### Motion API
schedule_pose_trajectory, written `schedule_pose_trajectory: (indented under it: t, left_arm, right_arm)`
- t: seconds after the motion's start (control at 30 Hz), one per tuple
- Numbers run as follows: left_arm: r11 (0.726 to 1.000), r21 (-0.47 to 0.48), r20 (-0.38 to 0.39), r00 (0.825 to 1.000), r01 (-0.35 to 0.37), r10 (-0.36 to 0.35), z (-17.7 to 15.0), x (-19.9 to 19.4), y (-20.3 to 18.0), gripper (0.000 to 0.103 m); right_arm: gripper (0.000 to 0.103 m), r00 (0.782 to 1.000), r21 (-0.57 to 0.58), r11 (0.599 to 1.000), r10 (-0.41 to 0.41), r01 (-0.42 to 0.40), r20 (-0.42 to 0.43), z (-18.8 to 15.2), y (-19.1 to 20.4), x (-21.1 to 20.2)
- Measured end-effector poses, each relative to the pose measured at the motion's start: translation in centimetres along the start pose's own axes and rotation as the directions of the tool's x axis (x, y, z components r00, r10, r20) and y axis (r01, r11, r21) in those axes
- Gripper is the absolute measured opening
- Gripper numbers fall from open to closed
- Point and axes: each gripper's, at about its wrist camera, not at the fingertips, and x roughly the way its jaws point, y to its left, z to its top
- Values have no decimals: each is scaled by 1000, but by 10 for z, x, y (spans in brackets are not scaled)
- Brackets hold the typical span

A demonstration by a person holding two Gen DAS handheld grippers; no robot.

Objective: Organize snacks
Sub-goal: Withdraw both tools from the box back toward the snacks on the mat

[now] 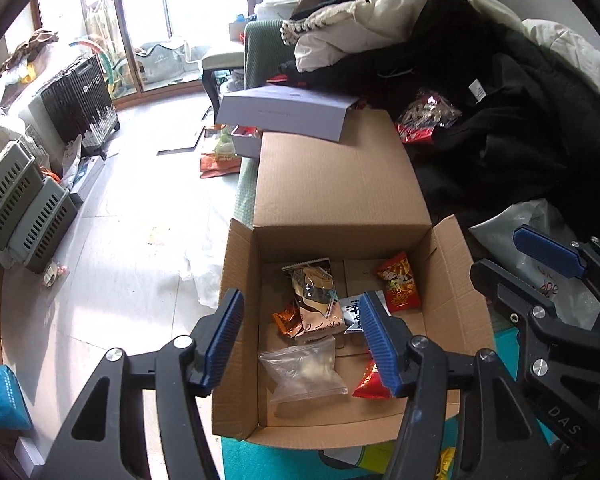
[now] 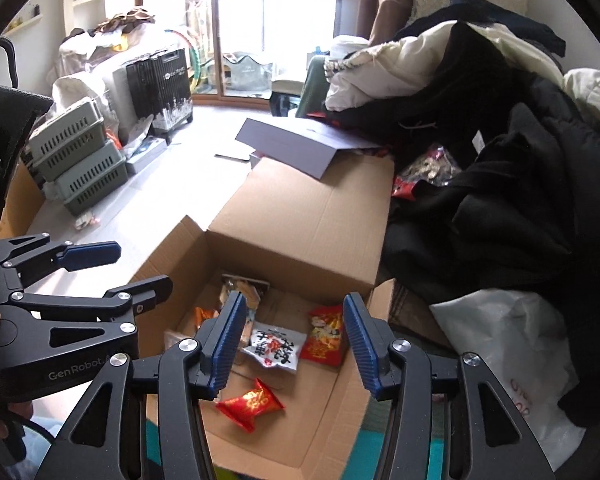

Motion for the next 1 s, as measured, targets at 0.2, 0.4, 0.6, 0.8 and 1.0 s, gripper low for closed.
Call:
schedule_pose_trajectory:
  t: [0.2,0.4,0.6,0.8,1.0]
  left_arm:
    - [1000,-7,83,997,-8,9,3,-63,1,59]
    - [1000,-20,151,988,-5,8,-5,-121,2,59]
    - [1000,-22,210,978,1,4,-27,-169,-2,59]
    - [999,-20,231,973,28,-23,-52,-197,-6,59]
    - [998,-37,233,972,44,-34,-88,-214,-9,59]
  right_arm:
    - [50,996,-26,1000,-4,7,84,15,13,-59]
    - [50,988,-37,999,4,2,152,18,22,-113]
    - [50,979,-50,999,11,-1,203,8,35,-158]
    - [50,974,-54,999,6,6,228,-13,45,-191]
    - [52,970,-34,999,7,1,244,-40,53,-218]
